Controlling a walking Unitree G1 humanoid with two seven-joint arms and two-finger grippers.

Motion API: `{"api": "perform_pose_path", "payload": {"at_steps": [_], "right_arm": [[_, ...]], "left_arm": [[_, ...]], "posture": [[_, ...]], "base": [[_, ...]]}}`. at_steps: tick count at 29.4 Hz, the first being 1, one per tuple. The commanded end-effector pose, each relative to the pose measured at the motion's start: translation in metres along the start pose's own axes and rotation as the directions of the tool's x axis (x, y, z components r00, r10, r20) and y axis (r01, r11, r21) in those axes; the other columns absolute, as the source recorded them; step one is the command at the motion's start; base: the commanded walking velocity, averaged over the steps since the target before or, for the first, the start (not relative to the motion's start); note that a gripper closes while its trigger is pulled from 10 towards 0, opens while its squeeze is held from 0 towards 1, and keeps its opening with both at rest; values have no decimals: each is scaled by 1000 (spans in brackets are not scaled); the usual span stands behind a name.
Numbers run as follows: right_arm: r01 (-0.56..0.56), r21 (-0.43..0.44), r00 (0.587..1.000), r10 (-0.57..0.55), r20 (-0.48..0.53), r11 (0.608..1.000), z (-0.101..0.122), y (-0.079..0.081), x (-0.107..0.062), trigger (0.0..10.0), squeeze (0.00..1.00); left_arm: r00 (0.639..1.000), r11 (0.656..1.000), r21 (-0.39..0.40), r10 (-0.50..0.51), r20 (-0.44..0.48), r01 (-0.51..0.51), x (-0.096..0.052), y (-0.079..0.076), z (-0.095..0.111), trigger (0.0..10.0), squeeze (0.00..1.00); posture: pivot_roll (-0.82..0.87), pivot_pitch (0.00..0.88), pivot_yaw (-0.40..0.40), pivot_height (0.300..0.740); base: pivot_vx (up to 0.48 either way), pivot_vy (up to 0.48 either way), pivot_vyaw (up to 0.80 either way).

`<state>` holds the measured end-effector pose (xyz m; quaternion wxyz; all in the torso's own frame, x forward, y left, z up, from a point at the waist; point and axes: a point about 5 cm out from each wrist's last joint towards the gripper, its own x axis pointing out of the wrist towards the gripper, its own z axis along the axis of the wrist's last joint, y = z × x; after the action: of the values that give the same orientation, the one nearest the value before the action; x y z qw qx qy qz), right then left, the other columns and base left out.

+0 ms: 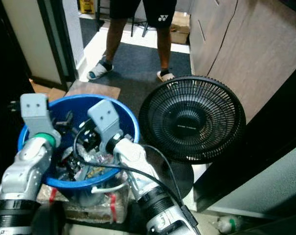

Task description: Clothes washing

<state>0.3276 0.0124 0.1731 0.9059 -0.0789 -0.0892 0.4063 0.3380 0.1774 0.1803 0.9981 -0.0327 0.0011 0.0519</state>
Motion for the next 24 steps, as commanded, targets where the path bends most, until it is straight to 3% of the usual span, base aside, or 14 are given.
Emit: {"api": "perform_pose_path", "payload": {"at_steps": [1,4,6,8,11,13,16,19,22,24], "right_arm": [[32,-107,996,-40,-74,994,-13,-6,-3,10000,0],[109,-252,977,-150,-149,962,-22,-35,-13,10000,0],[135,-294,967,-191,-171,946,-24,-51,-21,10000,0],[142,-313,962,-205,-178,939,-25,-57,-24,10000,0],[149,-315,958,-216,-188,937,-27,-61,-28,10000,0],[167,-273,953,-226,-200,948,-31,-67,-36,10000,0],[144,-201,959,-186,-211,969,-35,-64,-39,10000,0],[127,-201,962,-170,-214,971,-36,-62,-39,10000,0],[126,-189,968,-163,-193,974,-33,-62,-37,10000,0],[130,-183,969,-163,-184,975,-31,-63,-37,10000,0]], "left_arm": [[1000,1000,3,-19,-19,19,-4,-3,-8,10000,0],[998,999,-1,-49,-31,49,-9,-9,-12,10000,0],[997,998,9,-70,-45,70,-10,-14,-16,10000,0],[996,997,17,-78,-51,78,-11,-16,-18,10000,0],[994,995,38,-86,-61,88,-11,-17,-22,10000,0],[990,987,127,-89,-106,102,-10,-18,-34,10000,0],[989,975,197,-79,-128,103,-9,-16,-41,10000,0],[989,973,208,-76,-130,103,-9,-15,-42,10000,0],[988,952,287,-64,-141,103,-9,-12,-46,10000,0],[987,949,297,-63,-145,104,-9,-11,-47,10000,0]], "posture": [[147,81,-53,300],[141,80,-56,300],[138,80,-57,300],[138,80,-57,300],[130,79,-53,300],[127,79,-47,300],[124,81,-38,300],[124,81,-38,300],[119,83,-30,300],[119,83,-30,300]], "base": [[0,0,0],[0,0,0],[0,0,0],[0,0,0],[0,0,0],[0,0,0],[0,0,0],[0,0,0],[0,0,0],[0,0,0]]}}
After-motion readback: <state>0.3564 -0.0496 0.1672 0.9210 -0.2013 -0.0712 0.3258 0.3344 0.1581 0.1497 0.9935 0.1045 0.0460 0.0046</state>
